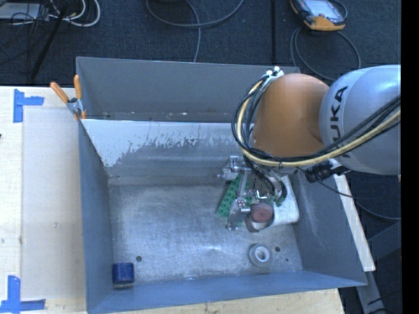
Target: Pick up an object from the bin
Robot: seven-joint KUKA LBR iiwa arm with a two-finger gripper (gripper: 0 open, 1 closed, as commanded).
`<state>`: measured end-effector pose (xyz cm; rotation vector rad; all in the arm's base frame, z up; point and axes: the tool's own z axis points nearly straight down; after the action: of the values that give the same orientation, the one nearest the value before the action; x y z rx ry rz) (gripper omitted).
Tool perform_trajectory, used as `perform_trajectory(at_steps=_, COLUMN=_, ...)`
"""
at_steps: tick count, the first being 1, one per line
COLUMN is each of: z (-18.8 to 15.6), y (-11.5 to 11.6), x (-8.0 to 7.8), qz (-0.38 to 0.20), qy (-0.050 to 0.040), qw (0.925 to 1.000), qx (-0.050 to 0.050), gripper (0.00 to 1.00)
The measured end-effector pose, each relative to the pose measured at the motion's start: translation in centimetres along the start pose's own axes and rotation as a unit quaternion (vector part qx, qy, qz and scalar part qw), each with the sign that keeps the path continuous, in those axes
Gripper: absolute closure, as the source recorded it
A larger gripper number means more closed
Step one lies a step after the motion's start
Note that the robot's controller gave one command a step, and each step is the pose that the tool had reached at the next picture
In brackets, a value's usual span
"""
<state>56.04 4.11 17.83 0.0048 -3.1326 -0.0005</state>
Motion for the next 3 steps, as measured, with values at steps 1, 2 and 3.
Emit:
perform_trajectory(at_steps=1, z=9.7, y=-6.4, x=-2.2, qz=-0.097, qy=-0.0095, qw=0.9952, qx=-0.001, gripper=0.0)
perform_trajectory(at_steps=2, z=9.5, y=-6.4, x=-2.2, qz=-0.096, qy=-0.0089, qw=0.9953, qx=-0.001, gripper=1.0)
perform_trajectory(at_steps=3, z=-9.5, y=-8.4, x=-1.8, qz=-0.259, qy=-0.0084, qw=0.9657, qx=0.003, gripper=1.0)
